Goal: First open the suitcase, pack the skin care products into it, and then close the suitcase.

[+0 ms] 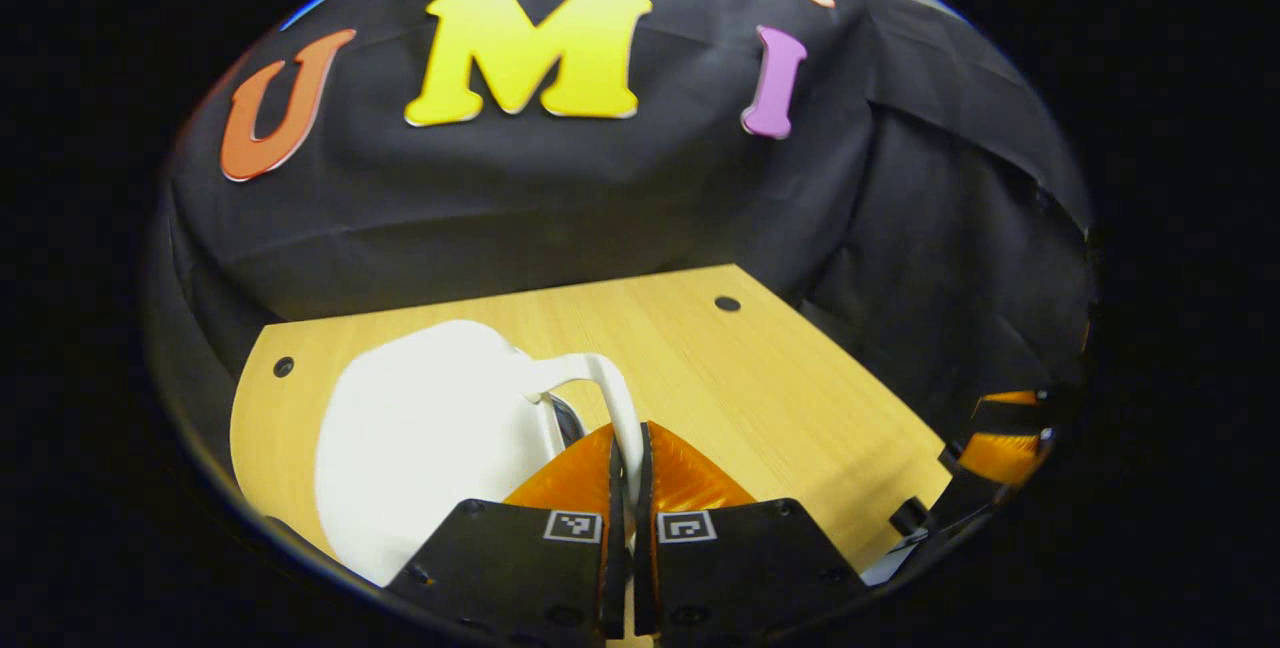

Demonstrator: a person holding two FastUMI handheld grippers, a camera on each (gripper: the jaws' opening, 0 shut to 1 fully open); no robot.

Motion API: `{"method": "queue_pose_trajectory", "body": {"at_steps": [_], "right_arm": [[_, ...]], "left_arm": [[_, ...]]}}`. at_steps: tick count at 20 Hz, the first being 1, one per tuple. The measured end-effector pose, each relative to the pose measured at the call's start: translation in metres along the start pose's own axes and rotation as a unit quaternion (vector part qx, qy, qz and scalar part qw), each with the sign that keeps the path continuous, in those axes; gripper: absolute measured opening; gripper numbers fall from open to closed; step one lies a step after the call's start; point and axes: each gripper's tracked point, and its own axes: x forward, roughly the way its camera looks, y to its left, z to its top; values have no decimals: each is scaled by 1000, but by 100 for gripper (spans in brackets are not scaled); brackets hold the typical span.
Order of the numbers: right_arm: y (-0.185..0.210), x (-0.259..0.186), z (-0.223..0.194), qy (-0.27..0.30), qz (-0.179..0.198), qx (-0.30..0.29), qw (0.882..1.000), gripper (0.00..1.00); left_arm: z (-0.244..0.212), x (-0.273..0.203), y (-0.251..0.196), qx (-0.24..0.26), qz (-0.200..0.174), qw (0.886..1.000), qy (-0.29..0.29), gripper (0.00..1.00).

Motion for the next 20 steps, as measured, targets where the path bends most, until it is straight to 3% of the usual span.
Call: {"method": "queue_pose_trajectory", "body": {"at_steps": [2, 4, 5, 6, 7, 8, 10, 11, 12, 13, 14, 15, 18, 20], "right_arm": [[-21, -4, -4, 7, -18, 7, 1000, 70], [-36, -3, -8, 17, -32, 21, 999, 75], [-42, -3, -12, 21, -38, 26, 999, 70], [-44, -3, -15, 21, -40, 28, 999, 75], [-46, -2, -17, 20, -40, 28, 999, 70], [-47, -1, -17, 20, -38, 24, 999, 75], [-46, 1, -17, 21, -31, 15, 999, 70], [-44, 2, -16, 21, -26, 12, 999, 75], [-42, 4, -14, 20, -21, 8, 1000, 75], [-39, 7, -11, 18, -16, 4, 1000, 75], [-36, 8, -7, 16, -9, -1, 1000, 75], [-30, 10, -4, 13, -2, -8, 1000, 75], [-9, 18, 12, -2, 24, -39, 999, 75], [8, 21, 27, -18, 41, -54, 998, 75]], "left_arm": [[-23, 24, -3, 9, 6, 999, 36, 7], [-41, 45, -5, 4, 16, 998, 61, 6], [-50, 49, -12, 0, 20, 997, 70, 6], [-55, 52, -13, -2, 25, 997, 75, 7], [-58, 53, -15, -2, 29, 997, 77, 7], [-58, 56, -14, -2, 35, 996, 77, 8], [-64, 59, -21, -12, 39, 996, 83, 16], [-63, 60, -23, -19, 43, 996, 80, 26], [-61, 60, -26, -30, 42, 996, 78, 29], [-61, 55, -26, -38, 49, 995, 77, 50], [-60, 51, -26, -42, 59, 995, 73, 56], [-58, 45, -28, -48, 67, 994, 66, 69], [-42, 24, -23, -57, 92, 994, 30, 90], [-32, 4, -20, -70, 106, 992, 9, 95]]}}
